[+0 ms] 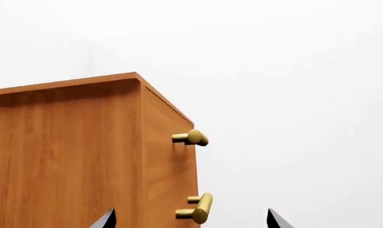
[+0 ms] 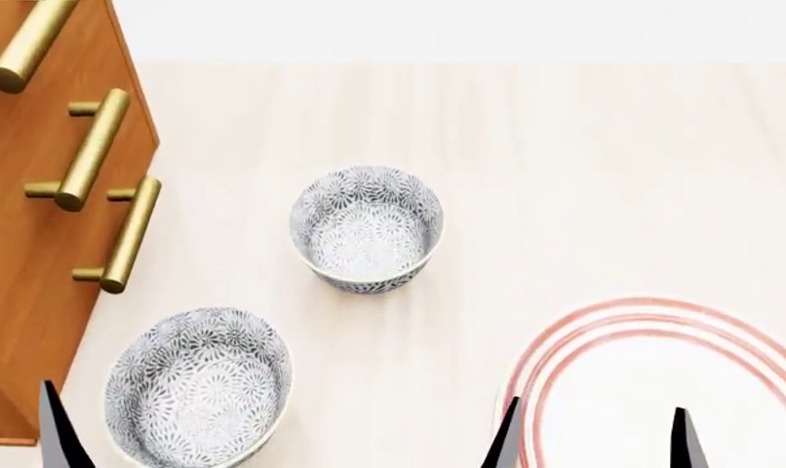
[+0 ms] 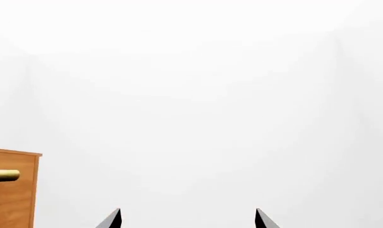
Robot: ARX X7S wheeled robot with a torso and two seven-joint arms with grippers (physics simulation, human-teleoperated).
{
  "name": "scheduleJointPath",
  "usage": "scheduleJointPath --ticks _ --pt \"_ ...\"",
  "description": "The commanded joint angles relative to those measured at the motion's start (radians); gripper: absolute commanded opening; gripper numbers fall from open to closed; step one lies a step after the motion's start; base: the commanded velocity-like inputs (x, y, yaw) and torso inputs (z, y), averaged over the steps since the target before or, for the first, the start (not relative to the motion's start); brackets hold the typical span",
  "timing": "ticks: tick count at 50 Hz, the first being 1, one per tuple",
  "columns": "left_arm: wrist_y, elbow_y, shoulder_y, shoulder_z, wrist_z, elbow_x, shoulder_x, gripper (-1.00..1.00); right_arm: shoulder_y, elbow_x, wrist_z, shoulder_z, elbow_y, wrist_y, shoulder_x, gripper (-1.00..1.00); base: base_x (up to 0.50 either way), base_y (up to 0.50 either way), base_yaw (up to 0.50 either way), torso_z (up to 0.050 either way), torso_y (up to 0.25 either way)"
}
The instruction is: Pick up the bowl and put it in the front on the plate.
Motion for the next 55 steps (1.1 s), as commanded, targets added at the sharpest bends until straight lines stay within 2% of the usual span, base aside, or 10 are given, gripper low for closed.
scheduleJointPath --ticks 1,6,13,15,24,29,38,42,49,55 --pt "0.013 -0.003 -0.001 -0.003 -0.001 0.005 0.002 1.0 0.003 -0.007 -0.004 0.005 -0.001 0.004 -0.002 1.0 0.0 0.0 0.0 0.0 0.0" --pt "0.015 -0.003 -0.002 0.0 -0.005 0.006 -0.001 1.0 0.012 0.003 -0.006 -0.003 0.004 0.021 0.004 1.0 0.0 0.0 0.0 0.0 0.0" --pt "0.019 0.001 0.0 0.003 -0.012 0.009 -0.005 1.0 0.075 0.048 0.018 -0.026 -0.084 0.275 0.01 1.0 0.0 0.0 0.0 0.0 0.0" --pt "0.016 0.005 0.0 0.004 -0.012 0.007 -0.006 1.0 0.119 0.08 0.02 -0.044 -0.139 0.44 0.017 1.0 0.0 0.0 0.0 0.0 0.0" --pt "0.012 -0.006 0.001 0.015 -0.012 -0.012 -0.012 1.0 0.475 0.102 0.022 -0.065 -0.21 0.943 0.034 1.0 0.0 0.0 0.0 0.0 0.0" --pt "0.009 -0.014 0.0 0.021 -0.011 -0.021 -0.015 1.0 0.674 0.155 0.001 -0.057 -0.118 1.102 0.009 1.0 0.0 0.0 0.0 0.0 0.0" --pt "0.005 -0.018 0.0 0.029 -0.012 -0.029 -0.02 1.0 0.901 0.16 -0.039 -0.068 0.057 1.133 -0.017 1.0 0.0 0.0 0.0 0.0 0.0" --pt "0.001 -0.024 -0.001 0.034 -0.012 -0.036 -0.021 1.0 1.051 0.155 -0.07 -0.085 0.265 1.143 -0.051 1.0 0.0 0.0 0.0 0.0 0.0" --pt "-0.003 -0.032 -0.004 0.04 -0.013 -0.044 -0.024 1.0 1.165 0.132 -0.091 -0.107 0.475 1.071 -0.085 1.0 0.0 0.0 0.0 0.0 0.0" --pt "-0.01 -0.036 -0.007 0.041 -0.018 -0.047 -0.025 1.0 1.286 0.201 -0.103 -0.059 0.705 1.124 -0.139 1.0 0.0 0.0 0.0 0.0 0.0"
